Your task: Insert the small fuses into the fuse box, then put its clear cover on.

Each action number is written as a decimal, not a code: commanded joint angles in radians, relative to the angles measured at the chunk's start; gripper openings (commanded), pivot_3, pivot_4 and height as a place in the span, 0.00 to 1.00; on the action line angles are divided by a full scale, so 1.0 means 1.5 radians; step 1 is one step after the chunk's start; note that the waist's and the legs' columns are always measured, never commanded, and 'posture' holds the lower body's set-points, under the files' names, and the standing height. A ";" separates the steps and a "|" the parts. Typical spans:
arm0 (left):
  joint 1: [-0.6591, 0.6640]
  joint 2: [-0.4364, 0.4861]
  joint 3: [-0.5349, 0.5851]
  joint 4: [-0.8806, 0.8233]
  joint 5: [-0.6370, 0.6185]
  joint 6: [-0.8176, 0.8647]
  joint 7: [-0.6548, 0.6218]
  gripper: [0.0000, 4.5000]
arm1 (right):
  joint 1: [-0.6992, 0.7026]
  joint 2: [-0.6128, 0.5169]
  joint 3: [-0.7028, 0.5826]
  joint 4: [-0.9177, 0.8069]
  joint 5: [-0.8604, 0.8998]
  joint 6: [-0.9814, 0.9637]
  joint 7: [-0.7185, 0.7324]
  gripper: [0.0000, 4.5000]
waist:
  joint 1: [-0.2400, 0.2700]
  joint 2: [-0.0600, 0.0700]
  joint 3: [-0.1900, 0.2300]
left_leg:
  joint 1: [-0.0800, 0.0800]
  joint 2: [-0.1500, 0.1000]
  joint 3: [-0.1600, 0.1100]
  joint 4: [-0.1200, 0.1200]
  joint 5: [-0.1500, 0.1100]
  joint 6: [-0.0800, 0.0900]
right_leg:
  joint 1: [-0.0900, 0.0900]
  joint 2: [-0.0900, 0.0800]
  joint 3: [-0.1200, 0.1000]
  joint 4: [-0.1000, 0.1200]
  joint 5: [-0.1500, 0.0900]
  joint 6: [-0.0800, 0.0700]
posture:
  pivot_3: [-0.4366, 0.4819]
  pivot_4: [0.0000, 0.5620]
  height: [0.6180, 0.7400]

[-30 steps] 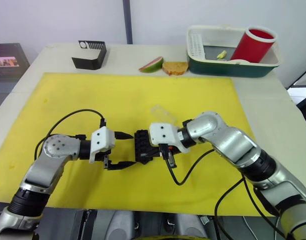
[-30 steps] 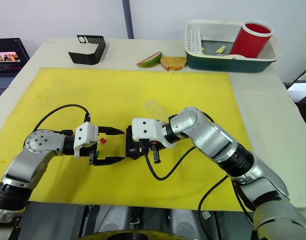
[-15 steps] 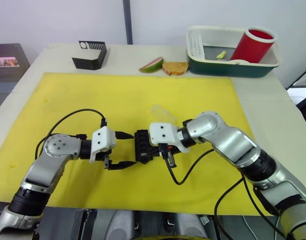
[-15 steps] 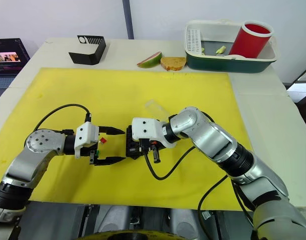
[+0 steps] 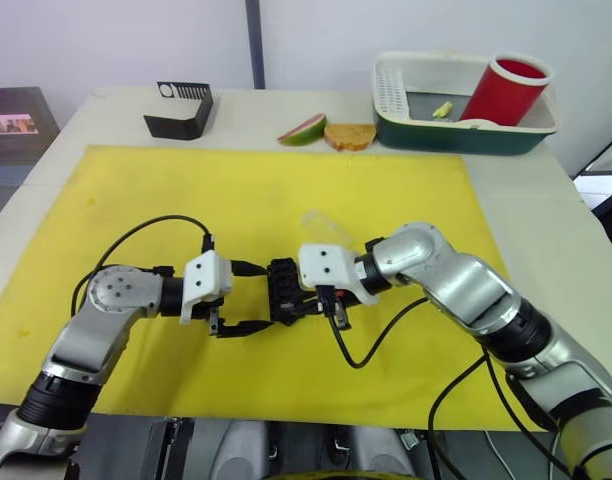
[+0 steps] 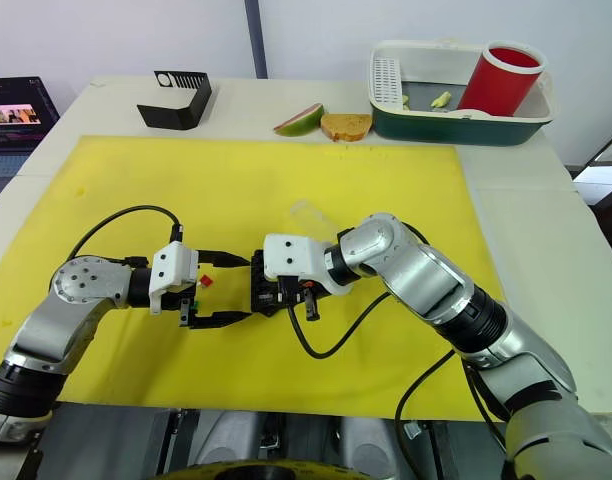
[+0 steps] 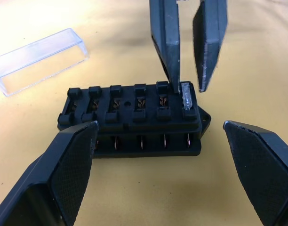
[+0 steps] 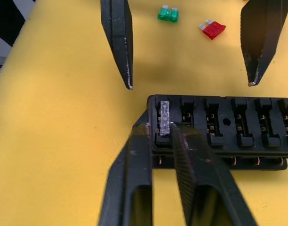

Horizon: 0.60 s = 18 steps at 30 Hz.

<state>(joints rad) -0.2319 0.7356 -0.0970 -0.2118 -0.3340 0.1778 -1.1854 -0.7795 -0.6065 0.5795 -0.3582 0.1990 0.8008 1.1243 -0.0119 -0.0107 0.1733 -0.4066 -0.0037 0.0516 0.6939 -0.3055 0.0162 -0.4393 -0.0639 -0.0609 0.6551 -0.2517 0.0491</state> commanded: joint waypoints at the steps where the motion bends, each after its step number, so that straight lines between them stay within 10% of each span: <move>1: -0.006 -0.002 0.004 -0.010 -0.001 -0.009 0.004 1.00 | -0.016 0.004 -0.014 -0.008 0.002 -0.005 0.001 0.15 | 0.000 0.000 0.000 | 0.000 0.000 0.000 0.000 0.000 0.000 | 0.000 0.000 0.000 0.000 0.000 0.000 | 0.48 0.27 1.00; 16: -0.008 0.000 0.007 -0.008 -0.004 -0.007 0.007 1.00 | -0.005 0.020 -0.091 0.002 0.061 -0.025 0.011 0.15 | 0.000 0.000 0.000 | 0.000 0.000 0.000 0.000 0.000 0.000 | 0.000 0.000 0.000 0.000 0.000 0.000 | 0.48 0.27 1.00; 18: -0.009 0.001 0.008 -0.007 -0.004 -0.008 0.007 1.00 | 0.008 0.025 -0.091 0.010 0.059 -0.040 0.008 0.00 | 0.000 0.000 0.000 | 0.000 0.000 0.000 0.000 0.000 0.000 | 0.000 0.000 0.000 0.000 0.000 0.000 | 0.48 0.27 1.00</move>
<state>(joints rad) -0.2347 0.7355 -0.0969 -0.2116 -0.3343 0.1780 -1.1766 -0.7764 -0.5761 0.4639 -0.3439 0.2782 0.7677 1.1422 -0.0119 -0.0107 0.1733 -0.4067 -0.0035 0.0515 0.6943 -0.3056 0.0164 -0.4392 -0.0639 -0.0609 0.6553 -0.2517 0.0491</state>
